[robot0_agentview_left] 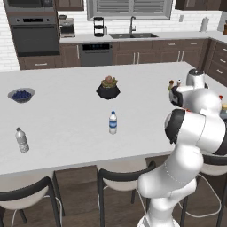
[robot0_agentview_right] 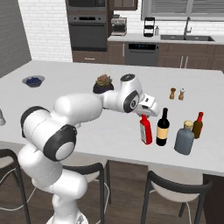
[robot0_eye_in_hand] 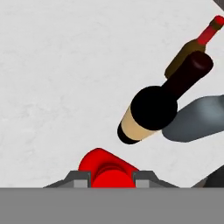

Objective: Move the plastic bottles in the middle to the plastics group, and the glass bottles in the middle to the glass group.

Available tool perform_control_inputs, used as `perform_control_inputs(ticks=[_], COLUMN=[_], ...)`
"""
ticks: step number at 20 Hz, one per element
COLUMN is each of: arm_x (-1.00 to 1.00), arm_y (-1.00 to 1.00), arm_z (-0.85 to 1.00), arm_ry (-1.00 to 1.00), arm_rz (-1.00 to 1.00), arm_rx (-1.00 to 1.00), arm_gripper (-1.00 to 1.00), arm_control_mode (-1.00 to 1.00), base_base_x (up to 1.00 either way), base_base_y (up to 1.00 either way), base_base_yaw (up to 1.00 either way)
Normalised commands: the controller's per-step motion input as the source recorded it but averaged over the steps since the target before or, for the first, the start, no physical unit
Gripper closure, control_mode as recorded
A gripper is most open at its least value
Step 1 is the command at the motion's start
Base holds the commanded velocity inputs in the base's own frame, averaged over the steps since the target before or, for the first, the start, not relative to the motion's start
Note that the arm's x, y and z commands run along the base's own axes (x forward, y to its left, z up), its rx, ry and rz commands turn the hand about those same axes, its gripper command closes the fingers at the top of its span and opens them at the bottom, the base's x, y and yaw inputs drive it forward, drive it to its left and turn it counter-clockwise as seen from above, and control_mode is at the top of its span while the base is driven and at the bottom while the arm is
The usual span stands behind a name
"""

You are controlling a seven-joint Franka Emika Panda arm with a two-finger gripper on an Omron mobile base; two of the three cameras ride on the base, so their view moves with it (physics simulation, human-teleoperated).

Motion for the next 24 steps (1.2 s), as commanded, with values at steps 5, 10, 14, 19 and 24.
perform_control_inputs(ticks=[5,10,14,19,24], arm_x=[0.00,0.08,0.11,0.02,-0.09], arm_y=[0.00,-0.05,-0.23,-0.30,-0.13], arm_z=[-0.31,-0.26,-0.25,-0.31,-0.37], arm_ry=[0.00,0.01,0.01,0.00,0.02], arm_rz=[-0.12,-0.06,-0.02,0.00,0.00], arm_rx=[-0.02,0.00,0.00,0.02,0.07], arm_gripper=[1.00,1.00,1.00,1.00,1.00], arm_control_mode=[-1.00,-1.00,-1.00,-1.00,-1.00], base_base_x=[0.00,0.00,0.00,0.00,0.00], base_base_y=[0.00,0.00,0.00,0.00,0.00], base_base_yaw=[0.00,0.00,0.00,0.00,0.00])
